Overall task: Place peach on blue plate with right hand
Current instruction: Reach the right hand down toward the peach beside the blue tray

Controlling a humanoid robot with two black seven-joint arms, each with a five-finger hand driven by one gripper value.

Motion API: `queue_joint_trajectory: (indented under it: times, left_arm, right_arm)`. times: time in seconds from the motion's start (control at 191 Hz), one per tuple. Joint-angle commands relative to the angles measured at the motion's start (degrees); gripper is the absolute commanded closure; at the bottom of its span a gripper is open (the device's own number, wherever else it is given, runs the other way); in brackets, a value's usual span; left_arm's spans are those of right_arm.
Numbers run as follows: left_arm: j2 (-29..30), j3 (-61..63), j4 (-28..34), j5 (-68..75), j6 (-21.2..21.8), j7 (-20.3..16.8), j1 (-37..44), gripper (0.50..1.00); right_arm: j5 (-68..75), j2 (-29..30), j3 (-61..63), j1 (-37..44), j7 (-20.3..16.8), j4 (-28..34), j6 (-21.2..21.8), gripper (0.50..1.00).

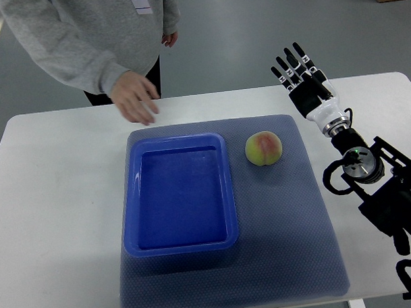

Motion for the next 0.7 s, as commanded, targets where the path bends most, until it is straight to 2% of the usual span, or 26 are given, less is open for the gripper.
queue_joint_trajectory:
  times: [0.0,0.335,0.34,0.361,0.44,0.529,0.571,0.576,0.586,0.696]
  left_arm:
    - [0.0,0.0,0.0,0.01,-0.01,0.0,0.0,0.5]
    - [0.0,0.0,0.0,0.01,-0.01,0.0,0.0,0.5]
    - [0.0,0.0,0.0,0.01,-0.01,0.0,0.0,0.5]
    - [0.0,0.0,0.0,0.01,-0.01,0.0,0.0,0.5]
    - [0.0,0.0,0.0,0.01,-0.01,0.0,0.0,0.5]
    - [0.0,0.0,0.0,0.01,-0.01,0.0,0.0,0.5]
    - [0.0,0.0,0.0,0.01,-0.01,0.0,0.0,0.5]
    - [0.0,0.0,-0.18,0.01,-0.09,0.0,0.0,0.5]
    - [0.0,0.08,-0.18,0.01,-0.09,0.0,-0.09,0.5]
    - [0.0,0.08,-0.35,0.01,-0.27,0.0,-0.09,0.5]
  right_arm:
    - [-0.03,0.0,-0.01,-0.07,0.0,0.0,-0.05,0.57]
    - [-2.58,-1.93,-1.24,0.9,-0.26,1.58,-0.23,0.57]
    - [-6.06,-4.11,-2.98,1.33,-0.35,2.98,-0.23,0.57]
    - [-8.02,-5.35,-3.96,1.77,-0.35,3.6,-0.23,0.57]
    - [-17.61,-8.88,-8.62,4.85,-0.7,4.31,0.21,0.57]
    - [-35.52,-13.09,-18.1,10.3,-2.19,5.18,1.18,0.57]
    - [-35.54,-13.09,-18.11,10.3,-2.2,5.19,1.18,0.57]
    - [-45.03,-15.27,-23.33,13.43,-2.37,5.62,1.53,0.57]
    - [-46.86,-15.73,-24.52,14.25,-2.37,5.63,1.62,0.57]
    - [-56.72,-18.37,-31.82,18.92,-2.64,6.59,3.29,0.57]
